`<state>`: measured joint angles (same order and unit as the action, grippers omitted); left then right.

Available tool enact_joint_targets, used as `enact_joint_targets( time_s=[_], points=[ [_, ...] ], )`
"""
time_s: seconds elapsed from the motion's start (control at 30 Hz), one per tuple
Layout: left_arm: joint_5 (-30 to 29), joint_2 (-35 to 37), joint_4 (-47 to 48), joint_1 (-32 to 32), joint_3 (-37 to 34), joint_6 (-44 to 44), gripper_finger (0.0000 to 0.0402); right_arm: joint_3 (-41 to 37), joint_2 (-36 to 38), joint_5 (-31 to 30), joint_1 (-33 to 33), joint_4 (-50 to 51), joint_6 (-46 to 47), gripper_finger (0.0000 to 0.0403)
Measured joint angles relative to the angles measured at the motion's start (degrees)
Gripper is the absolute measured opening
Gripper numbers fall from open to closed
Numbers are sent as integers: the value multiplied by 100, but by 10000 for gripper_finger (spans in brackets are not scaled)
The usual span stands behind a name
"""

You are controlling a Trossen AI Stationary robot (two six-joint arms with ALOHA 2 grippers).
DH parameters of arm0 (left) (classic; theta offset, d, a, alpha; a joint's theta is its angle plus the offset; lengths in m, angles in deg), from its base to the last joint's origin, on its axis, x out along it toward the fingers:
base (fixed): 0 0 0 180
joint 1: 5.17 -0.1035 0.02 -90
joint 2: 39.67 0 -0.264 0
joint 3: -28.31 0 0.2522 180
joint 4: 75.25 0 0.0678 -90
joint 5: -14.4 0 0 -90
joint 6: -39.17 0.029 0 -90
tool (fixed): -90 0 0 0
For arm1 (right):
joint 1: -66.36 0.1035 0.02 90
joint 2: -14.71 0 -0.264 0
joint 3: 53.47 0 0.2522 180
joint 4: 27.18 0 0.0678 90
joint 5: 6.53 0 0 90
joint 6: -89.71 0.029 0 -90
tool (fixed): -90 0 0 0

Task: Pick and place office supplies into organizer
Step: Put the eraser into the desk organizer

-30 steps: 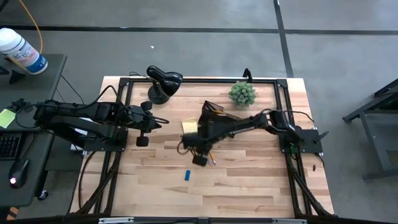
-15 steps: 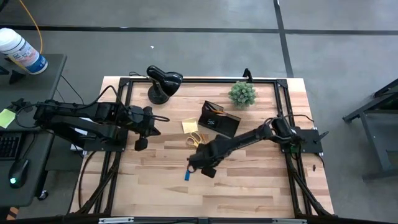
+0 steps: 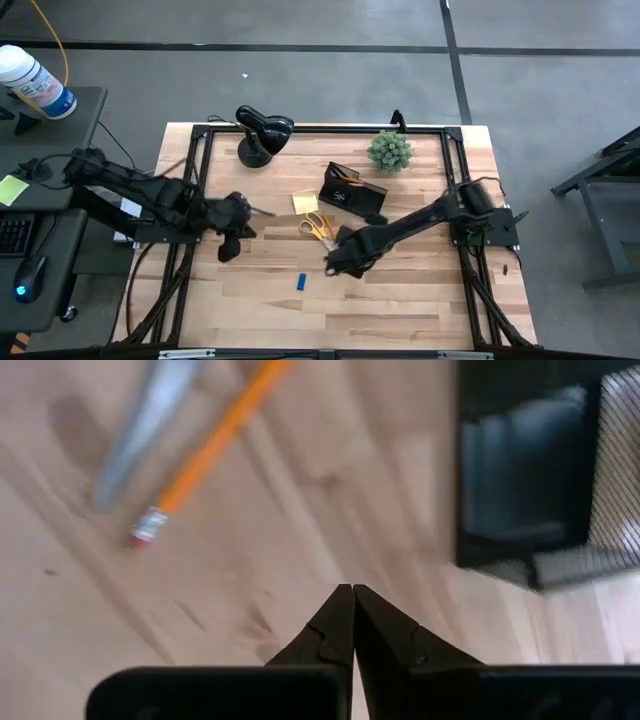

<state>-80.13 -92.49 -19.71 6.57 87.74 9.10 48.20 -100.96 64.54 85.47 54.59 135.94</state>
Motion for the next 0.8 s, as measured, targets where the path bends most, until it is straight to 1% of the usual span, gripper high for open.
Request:
enact_joint_targets(
  time_s=[0.1, 0.2, 0.33, 0.4, 0.5, 0.6, 0.67, 0.8],
  points=[
    [-324, -380, -233, 447, 0, -645, 3, -957, 844, -156, 17, -534, 311, 5],
    [-525, -852, -712, 698, 0, -1216, 3, -1845, 1795, -200, 110, -1142, 411, 3],
    [-558, -1604, -1634, 705, 2, -1761, 3, -2863, 2956, -255, 336, -1827, 253, 4],
    [-597, -1956, -1952, 703, 3, -2096, 3, -3304, 3433, -326, 460, -2090, 243, 9],
    [-706, -2441, -1868, 703, 173, -2703, 3, -3908, 4036, -490, 663, -2379, 218, 13],
    [-702, -2815, -1507, 703, 501, -3143, 3, -4489, 4505, -537, 815, -2818, 216, 13],
    [-702, -3069, -1331, 703, 847, -3315, 3, -4881, 4737, -517, 905, -3200, 218, 11],
    [-696, -3630, -437, 699, 1790, -3388, 3, -5518, 5043, -450, 1097, -4074, 254, 6]
  ],
)
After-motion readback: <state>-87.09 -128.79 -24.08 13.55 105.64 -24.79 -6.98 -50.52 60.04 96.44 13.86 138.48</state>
